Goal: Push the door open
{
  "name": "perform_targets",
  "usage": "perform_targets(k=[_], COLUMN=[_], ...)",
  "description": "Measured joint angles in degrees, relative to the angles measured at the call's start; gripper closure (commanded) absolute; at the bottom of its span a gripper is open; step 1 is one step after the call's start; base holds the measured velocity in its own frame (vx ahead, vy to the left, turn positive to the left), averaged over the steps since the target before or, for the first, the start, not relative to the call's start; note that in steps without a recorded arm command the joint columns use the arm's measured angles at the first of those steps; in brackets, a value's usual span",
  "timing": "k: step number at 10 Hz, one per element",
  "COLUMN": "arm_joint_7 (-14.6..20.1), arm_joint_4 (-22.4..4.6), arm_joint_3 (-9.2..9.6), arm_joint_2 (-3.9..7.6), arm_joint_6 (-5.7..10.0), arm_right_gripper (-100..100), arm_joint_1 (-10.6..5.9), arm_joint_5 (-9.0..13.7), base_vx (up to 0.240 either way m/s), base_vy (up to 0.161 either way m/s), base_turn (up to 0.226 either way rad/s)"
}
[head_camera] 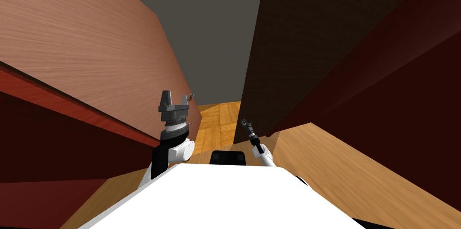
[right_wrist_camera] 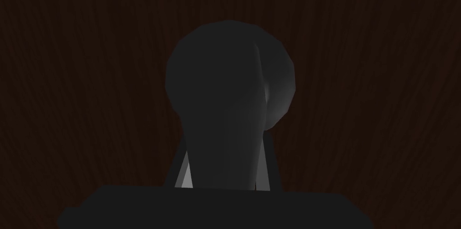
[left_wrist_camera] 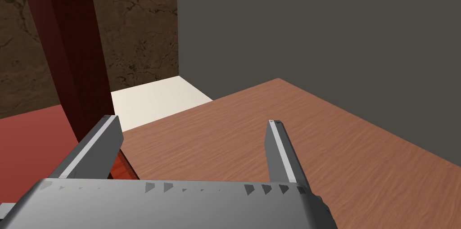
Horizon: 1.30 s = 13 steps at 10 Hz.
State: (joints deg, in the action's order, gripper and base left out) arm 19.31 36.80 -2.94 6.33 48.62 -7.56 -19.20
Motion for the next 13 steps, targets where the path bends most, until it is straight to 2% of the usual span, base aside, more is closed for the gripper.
perform_targets(k=[1, 3, 4, 6, 7, 8, 9, 10, 11, 12, 13], arm_joint_7=[-0.1, -0.4, -0.8, -2.0, -2.1, -2.3, -2.9, -3.4, -3.8, -4.0, -4.5], arm_joint_4=[0.8, 1.7, 0.3, -1.0, 0.0, -0.4, 1.0, 1.7, -0.7, 0.4, -1.2], arm_joint_3=[-0.05, -0.56, -1.06, -2.31, -2.64, -3.27, -3.85, -4.42, -5.15, -5.56, -6.36], arm_joint_2=[-0.18, -0.33, -0.29, -0.55, -0.48, -0.3, -0.66, -0.79, -0.49, -0.55, -0.39], arm_joint_6=[-0.62, -1.33, -0.76, -0.14, -0.68, -0.72, -1.21, -1.79, -0.84, -1.34, -1.07], arm_right_gripper=[100, 100, 100, 100, 100, 100, 100, 100, 100, 100, 100], arm_joint_1=[0.88, 1.39, 0.2, -0.41, 0.4, 0.25, 1.19, 1.39, -0.07, 0.52, -0.28], arm_joint_5=[0.1, 0.6, 0.9, 1.9, 2.2, 2.7, 3.1, 3.6, 4.2, 4.5, 5.1], base_vx=[0.197, 0.15, 0.151, 0.205, 0.224, 0.208, 0.179, 0.115, 0.126, 0.166, 0.183], base_vy=[0.071, 0.071, 0.077, 0.105, 0.095, 0.115, 0.115, 0.063, 0.065, 0.125, 0.115], base_turn=[-0.025, -0.022, -0.032, -0.066, -0.072, -0.058, -0.086, -0.025, -0.041, -0.064, -0.081])
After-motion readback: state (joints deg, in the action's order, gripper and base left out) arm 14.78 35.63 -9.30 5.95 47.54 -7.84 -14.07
